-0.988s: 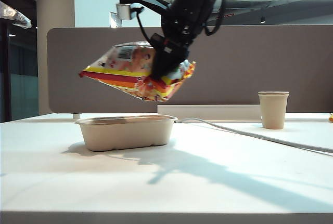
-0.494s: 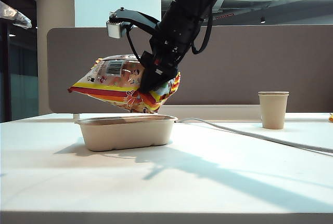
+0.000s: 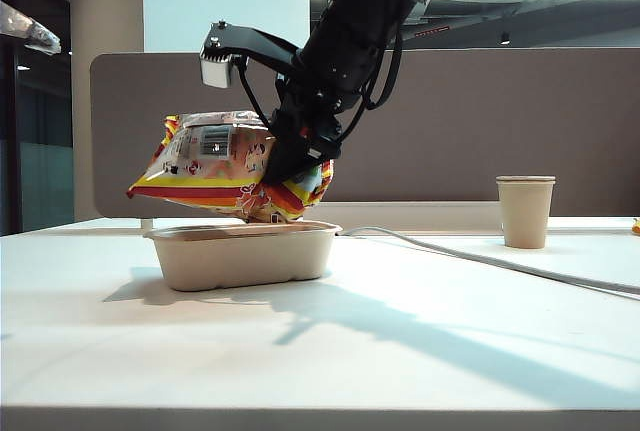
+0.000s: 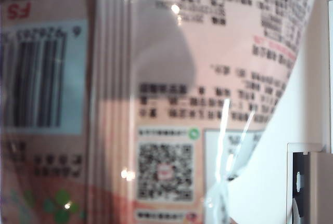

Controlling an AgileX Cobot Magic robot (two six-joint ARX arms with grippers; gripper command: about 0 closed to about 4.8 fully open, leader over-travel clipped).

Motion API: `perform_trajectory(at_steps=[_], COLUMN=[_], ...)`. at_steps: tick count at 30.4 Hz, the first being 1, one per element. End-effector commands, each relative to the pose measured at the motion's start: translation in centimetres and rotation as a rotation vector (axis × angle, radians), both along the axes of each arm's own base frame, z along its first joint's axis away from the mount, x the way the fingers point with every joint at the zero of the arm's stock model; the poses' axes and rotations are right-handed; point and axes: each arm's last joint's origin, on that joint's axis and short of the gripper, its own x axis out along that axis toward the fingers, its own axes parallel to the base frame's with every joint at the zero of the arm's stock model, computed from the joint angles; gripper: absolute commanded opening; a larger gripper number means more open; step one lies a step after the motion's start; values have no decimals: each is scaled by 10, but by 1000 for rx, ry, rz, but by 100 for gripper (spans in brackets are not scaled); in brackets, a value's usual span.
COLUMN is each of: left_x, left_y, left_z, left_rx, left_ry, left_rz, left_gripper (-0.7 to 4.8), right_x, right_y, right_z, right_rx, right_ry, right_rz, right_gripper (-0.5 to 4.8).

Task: Pick up a bag of chips and put them in the box.

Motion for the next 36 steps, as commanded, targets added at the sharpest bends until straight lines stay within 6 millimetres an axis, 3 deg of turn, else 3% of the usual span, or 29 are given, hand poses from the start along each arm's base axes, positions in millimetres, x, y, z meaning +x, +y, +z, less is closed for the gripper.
perform_trajectory(at_steps=[1, 30, 36], left_x=[0, 0, 0], left_y=[0, 0, 0], left_z=[3, 2, 2], left_rx=[-1, -1, -1], left_ry=[-21, -15, -15], left_rz=[-7, -6, -6], left_gripper=[445, 445, 444], right_x=[3, 8, 10], right_y=[3, -3, -1], right_z=[3, -1, -10], right_rx=[4, -24, -39], right_ry=[-64, -66, -40], right_rz=[29, 19, 25], right_gripper=[238, 237, 237])
